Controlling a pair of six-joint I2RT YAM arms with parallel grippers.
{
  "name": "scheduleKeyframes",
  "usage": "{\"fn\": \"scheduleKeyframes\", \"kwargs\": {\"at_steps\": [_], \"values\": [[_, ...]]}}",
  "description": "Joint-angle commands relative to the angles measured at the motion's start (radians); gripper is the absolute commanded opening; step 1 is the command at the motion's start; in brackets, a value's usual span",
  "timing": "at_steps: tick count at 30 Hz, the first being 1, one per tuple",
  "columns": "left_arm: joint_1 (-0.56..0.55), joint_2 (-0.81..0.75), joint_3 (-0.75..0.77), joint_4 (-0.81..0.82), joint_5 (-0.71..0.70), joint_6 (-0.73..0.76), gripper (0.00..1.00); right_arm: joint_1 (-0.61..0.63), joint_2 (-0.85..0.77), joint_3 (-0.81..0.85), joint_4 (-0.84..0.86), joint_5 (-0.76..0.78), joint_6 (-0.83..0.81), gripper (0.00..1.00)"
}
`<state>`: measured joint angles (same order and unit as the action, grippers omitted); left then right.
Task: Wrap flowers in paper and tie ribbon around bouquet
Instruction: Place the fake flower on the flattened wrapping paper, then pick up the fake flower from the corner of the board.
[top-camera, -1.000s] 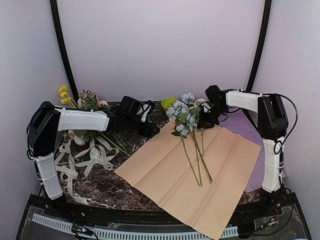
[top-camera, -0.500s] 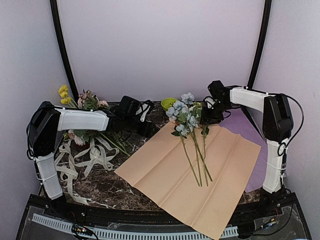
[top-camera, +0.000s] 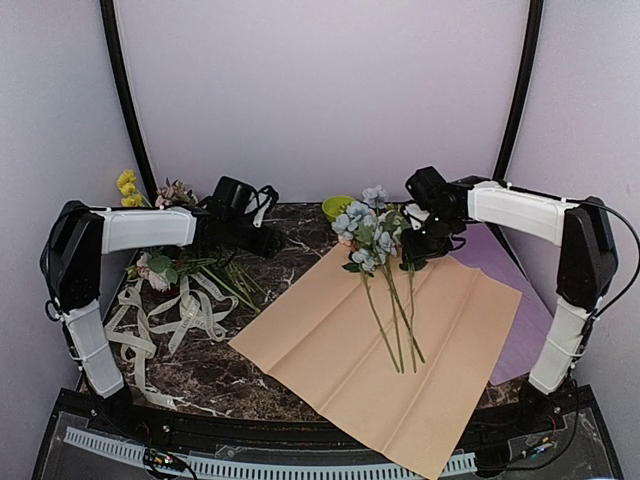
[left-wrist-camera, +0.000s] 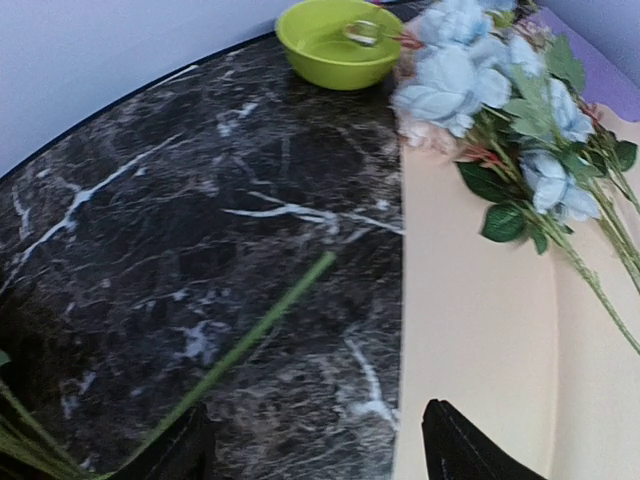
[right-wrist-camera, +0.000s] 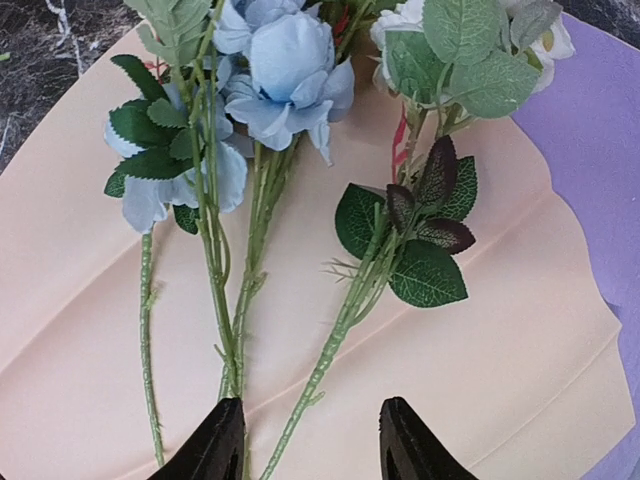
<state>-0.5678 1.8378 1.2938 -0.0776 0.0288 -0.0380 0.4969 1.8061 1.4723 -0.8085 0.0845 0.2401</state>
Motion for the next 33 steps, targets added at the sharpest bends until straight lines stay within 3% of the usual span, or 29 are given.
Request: {"fn": "scheduleKeyframes", "kwargs": {"at_steps": [1,6,9,11,13,14,16,18,22,25,33], "values": [[0.114,-0.033,0.098,-0.195,-0.064,0.073,0.75,0.023,-0.025,-0.030,0.027,0.020,0.010,0.47],[0.206,0.101,0.331,-0.577,-0.006,0.242,0.81,0.042,-0.011,-0.035,0.021,0.020,0.008,0.47],[0.212,0.162,0.389,-0.663,-0.041,0.330,0.80,0.049,0.000,-0.028,0.016,0.020,0.002,0.47],[0.214,0.161,0.378,-0.616,0.020,0.355,0.79,0.051,0.006,-0.028,0.016,0.018,0.001,0.47],[0.220,0.160,0.390,-0.564,0.064,0.275,0.73,0.054,0.015,-0.028,0.016,0.014,0.003,0.47],[0.225,0.155,0.396,-0.535,0.051,0.213,0.67,0.055,0.019,-0.026,0.014,0.014,0.005,0.47],[0.230,0.124,0.351,-0.424,-0.044,0.080,0.43,0.060,0.024,-0.031,0.014,0.021,0.009,0.47],[0.231,0.066,0.248,-0.247,-0.119,-0.008,0.36,0.065,0.025,-0.039,0.020,0.020,0.012,0.47],[0.231,-0.013,0.129,-0.106,-0.284,-0.104,0.37,0.070,0.039,-0.042,0.015,0.020,0.011,0.47],[0.242,-0.037,0.077,-0.051,-0.382,-0.134,0.44,0.073,0.046,-0.040,0.011,0.031,0.008,0.47],[0.348,-0.047,-0.003,0.044,-0.314,-0.282,0.54,0.076,0.057,-0.043,0.013,0.031,0.006,0.47]]}}
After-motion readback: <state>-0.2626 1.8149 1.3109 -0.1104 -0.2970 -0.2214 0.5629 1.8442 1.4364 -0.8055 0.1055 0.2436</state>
